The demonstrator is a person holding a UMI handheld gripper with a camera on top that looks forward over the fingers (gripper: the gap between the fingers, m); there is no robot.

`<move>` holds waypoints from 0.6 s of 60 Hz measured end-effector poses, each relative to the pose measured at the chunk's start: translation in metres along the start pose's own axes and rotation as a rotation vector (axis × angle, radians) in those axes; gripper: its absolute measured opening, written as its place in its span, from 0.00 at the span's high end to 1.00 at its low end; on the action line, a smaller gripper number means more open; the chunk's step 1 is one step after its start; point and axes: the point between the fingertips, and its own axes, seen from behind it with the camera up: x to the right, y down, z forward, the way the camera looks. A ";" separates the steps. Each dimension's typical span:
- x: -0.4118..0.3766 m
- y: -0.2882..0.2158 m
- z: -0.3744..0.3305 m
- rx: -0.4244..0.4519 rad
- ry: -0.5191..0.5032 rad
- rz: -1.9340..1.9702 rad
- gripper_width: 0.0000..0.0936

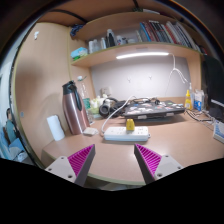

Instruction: Unplug charger

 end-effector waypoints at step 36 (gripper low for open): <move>0.060 -0.025 0.142 -0.080 0.253 -0.106 0.08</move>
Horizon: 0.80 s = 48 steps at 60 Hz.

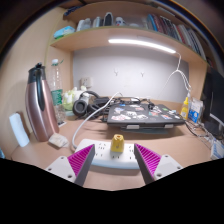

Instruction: Unplug charger

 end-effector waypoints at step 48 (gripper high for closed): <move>0.050 -0.185 -0.078 0.430 0.101 0.005 0.82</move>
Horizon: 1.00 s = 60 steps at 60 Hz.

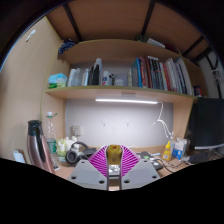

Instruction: Unplug charger

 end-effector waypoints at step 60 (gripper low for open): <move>0.112 0.259 -0.003 -0.696 0.027 0.035 0.62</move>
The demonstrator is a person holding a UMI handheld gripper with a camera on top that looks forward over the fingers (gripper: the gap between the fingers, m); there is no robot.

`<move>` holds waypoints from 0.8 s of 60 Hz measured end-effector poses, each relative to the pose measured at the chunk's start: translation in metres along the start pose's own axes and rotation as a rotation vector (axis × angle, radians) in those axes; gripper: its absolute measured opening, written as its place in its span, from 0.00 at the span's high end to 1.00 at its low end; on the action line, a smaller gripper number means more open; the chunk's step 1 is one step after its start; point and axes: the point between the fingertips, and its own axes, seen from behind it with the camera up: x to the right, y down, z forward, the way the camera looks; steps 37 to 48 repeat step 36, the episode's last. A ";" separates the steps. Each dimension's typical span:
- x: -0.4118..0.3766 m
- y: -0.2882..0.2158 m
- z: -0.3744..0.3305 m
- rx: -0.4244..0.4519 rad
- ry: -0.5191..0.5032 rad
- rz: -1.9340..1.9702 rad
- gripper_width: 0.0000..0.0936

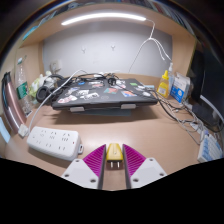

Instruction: Unplug charger

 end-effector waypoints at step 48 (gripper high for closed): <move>-0.005 -0.002 -0.054 0.163 -0.094 0.013 0.05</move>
